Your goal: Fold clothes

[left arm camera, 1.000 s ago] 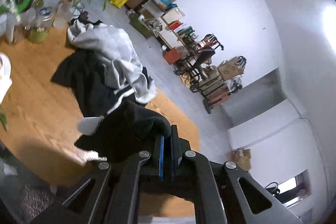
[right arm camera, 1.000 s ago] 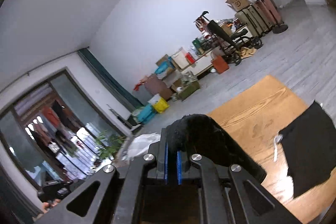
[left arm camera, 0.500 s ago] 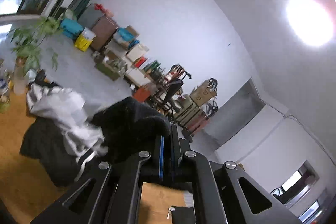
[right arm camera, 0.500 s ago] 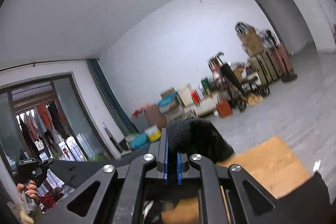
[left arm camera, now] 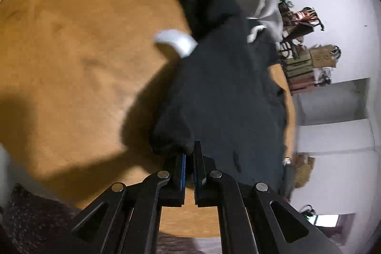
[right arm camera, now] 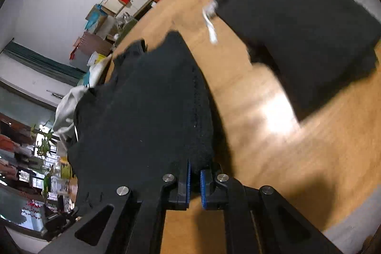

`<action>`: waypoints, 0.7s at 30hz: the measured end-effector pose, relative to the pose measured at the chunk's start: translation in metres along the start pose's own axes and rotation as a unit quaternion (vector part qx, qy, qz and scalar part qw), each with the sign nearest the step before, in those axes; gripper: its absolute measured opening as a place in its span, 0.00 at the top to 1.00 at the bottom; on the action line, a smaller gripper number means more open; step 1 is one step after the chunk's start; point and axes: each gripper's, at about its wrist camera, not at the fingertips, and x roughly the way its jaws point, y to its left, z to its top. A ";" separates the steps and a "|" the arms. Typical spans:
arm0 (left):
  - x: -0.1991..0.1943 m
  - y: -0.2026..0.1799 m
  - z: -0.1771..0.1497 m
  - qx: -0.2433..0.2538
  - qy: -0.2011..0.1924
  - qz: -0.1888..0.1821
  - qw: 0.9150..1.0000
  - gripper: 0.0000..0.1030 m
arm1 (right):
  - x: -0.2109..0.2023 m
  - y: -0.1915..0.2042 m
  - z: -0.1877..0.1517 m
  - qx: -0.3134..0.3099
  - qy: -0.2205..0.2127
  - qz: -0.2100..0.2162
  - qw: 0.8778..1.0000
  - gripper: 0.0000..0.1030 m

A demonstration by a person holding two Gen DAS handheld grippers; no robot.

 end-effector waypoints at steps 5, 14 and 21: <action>-0.020 -0.011 -0.011 0.055 -0.006 0.043 0.998 0.96 | -0.030 0.004 -0.008 -0.010 0.010 0.007 1.000 0.93; -0.018 0.001 -0.030 0.068 0.030 0.096 0.993 0.95 | -0.022 0.000 -0.016 0.014 0.037 -0.013 0.999 0.92; -0.019 0.009 -0.024 0.018 0.055 0.107 0.993 0.87 | -0.020 0.008 -0.007 -0.012 0.052 -0.060 0.997 0.61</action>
